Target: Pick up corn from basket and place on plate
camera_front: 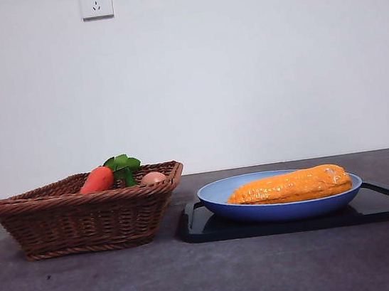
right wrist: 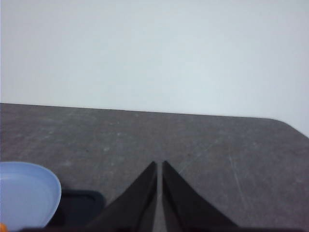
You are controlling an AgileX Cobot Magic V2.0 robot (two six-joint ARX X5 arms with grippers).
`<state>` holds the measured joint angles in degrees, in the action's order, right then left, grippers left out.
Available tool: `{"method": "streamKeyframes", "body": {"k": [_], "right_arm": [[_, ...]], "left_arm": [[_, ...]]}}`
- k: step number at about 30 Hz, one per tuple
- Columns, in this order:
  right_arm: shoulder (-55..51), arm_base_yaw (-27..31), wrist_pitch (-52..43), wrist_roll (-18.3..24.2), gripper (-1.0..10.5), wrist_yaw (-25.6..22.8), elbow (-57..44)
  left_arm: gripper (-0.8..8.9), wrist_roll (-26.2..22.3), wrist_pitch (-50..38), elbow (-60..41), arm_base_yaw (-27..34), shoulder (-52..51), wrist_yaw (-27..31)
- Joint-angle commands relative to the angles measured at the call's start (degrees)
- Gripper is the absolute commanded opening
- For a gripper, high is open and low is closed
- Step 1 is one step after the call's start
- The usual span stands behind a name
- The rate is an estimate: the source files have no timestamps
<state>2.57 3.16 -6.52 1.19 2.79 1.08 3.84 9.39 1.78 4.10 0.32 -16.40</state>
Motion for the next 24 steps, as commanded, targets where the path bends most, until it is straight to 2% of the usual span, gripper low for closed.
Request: {"method": "streamKeyframes", "body": {"k": [1,16,24], "right_arm": [[-1.3,0.1,1.3,-1.4,0.0,-0.3,-0.5],[-2.4,0.1,16.3,-1.8,0.0,-0.3,-0.5],[-2.4,0.1,16.2,-1.9,0.0,-0.2,-0.5]], "left_arm": [[0.08,0.1,-0.3,-1.6,0.1,0.0,0.1],[0.08,0.1,-0.3,-1.6,0.1,0.0,0.1],[0.08,0.1,-0.3,-1.6,0.1,0.0,0.1]]}}
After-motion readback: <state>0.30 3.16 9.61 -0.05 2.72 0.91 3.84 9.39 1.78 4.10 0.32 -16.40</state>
